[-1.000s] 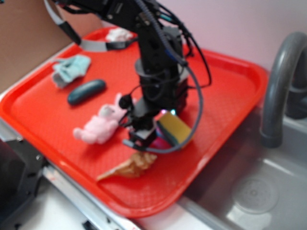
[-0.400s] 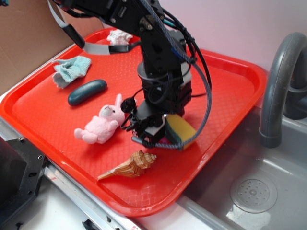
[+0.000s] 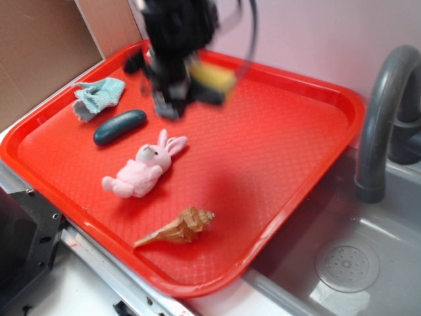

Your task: Grab the green sponge.

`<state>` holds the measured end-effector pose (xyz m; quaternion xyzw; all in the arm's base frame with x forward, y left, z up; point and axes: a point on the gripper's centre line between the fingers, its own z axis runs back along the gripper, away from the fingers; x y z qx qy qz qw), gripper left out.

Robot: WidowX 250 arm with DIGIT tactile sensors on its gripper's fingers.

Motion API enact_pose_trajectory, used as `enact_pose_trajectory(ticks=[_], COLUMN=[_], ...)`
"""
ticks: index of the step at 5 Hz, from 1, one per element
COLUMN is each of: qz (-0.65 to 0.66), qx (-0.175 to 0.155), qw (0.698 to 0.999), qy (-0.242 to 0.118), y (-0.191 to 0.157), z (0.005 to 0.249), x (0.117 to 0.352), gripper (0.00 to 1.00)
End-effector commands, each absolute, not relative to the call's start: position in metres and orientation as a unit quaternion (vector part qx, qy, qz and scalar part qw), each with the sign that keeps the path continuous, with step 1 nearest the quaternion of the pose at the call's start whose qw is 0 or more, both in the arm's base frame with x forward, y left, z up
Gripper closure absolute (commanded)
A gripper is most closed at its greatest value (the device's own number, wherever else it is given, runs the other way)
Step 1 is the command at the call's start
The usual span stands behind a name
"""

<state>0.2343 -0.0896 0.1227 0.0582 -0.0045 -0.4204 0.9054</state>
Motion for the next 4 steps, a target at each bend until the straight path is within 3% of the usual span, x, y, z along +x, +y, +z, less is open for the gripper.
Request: enact_pose_trajectory(ticks=[1,2,4], qz=[-0.189,-0.064,0.167], qx=[0.045,0.020,0.012], qw=[0.980,0.997,0.986], qy=[-0.034,-0.035,-0.025], y=[-0.054,-0.037,-0.044], z=[0.212,0.230,0.231], x=[0.206,0.196,0.199], gripper=[1.00,1.00,1.00])
